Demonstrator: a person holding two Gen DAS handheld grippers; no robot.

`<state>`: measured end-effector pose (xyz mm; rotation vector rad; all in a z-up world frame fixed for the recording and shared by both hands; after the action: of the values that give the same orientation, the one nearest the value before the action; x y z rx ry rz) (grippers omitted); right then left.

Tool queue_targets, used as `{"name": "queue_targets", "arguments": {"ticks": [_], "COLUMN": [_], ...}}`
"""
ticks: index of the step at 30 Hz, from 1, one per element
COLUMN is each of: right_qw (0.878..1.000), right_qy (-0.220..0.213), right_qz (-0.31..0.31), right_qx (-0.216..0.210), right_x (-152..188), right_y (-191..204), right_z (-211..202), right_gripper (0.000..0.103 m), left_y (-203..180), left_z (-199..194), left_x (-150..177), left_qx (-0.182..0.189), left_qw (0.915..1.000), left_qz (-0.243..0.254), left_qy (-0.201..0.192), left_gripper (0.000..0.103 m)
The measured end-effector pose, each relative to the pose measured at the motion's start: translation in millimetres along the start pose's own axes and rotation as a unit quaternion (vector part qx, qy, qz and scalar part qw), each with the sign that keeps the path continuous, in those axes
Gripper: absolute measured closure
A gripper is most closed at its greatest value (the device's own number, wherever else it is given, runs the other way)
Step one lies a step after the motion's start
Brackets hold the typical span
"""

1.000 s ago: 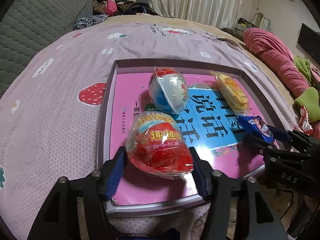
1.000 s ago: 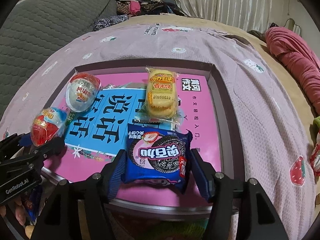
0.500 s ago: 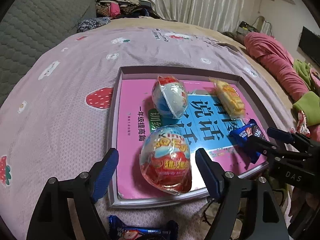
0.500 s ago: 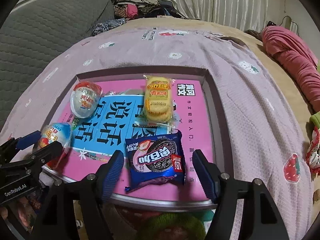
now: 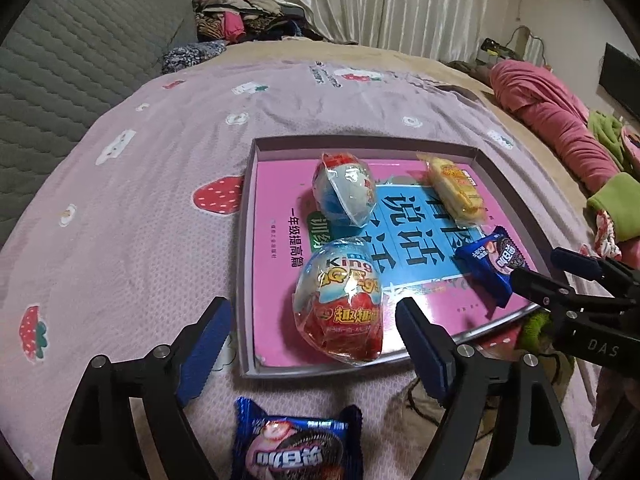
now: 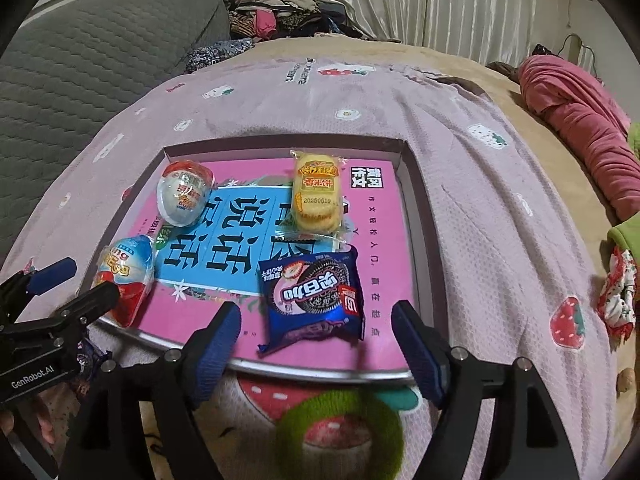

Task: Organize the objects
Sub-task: 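Open both grippers and withdraw them from the tray toward the walnut and hair tie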

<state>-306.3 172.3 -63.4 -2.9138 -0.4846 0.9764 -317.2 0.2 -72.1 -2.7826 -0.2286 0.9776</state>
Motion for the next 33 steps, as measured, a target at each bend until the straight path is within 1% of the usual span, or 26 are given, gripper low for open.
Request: {"name": "queue_targets", "arguments": {"ticks": [5,7,13,21,26,33], "right_qw": [1.0,1.0,0.999,0.998,0.997,0.996], "right_qy": [-0.01,-0.016,-0.036,-0.063,-0.076,-0.086], "right_qz": [0.001,0.001,0.004,-0.005,-0.009,-0.015], "right_qx": [0.002,0.007,0.015,0.026,0.029,0.036], "right_x": [-2,-4,-10,-12,-4,13], "right_y": [0,-1,-5,-5,-4,2], "right_z": [-20,-31,-68,-118,-150,-182], "right_gripper": [0.024,0.021,0.017,0.016,0.016,0.016], "left_y": [2,1,-1,-5,-6,-3], "left_z": [-23,-34,-72,-121,-150,-182], "left_x": [-4,-6,-10,-5,3,22], "left_qx": [-0.002,-0.002,-0.003,-0.002,-0.004,-0.006], "left_qw": [0.9999,0.9998,0.9991,0.9982,0.9976,0.9971], "left_qz": [-0.003,-0.002,-0.006,0.001,0.005,0.008], "left_qy": [-0.014,-0.02,-0.042,-0.06,-0.069,-0.075], "left_gripper": [0.018,0.018,0.017,0.017,0.017,0.017]}}
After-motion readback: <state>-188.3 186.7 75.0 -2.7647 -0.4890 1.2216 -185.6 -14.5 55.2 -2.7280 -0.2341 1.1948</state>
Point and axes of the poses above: each gripper's, at about its wrist camera, not at the fingertips, and z roughly the way its jaws point, y to its left, x to its underside, the point moved 9 cm from there along z, roughly the way its jaws point, and after that the axes turned 15 degrees about -z, right-handed, at the moved point
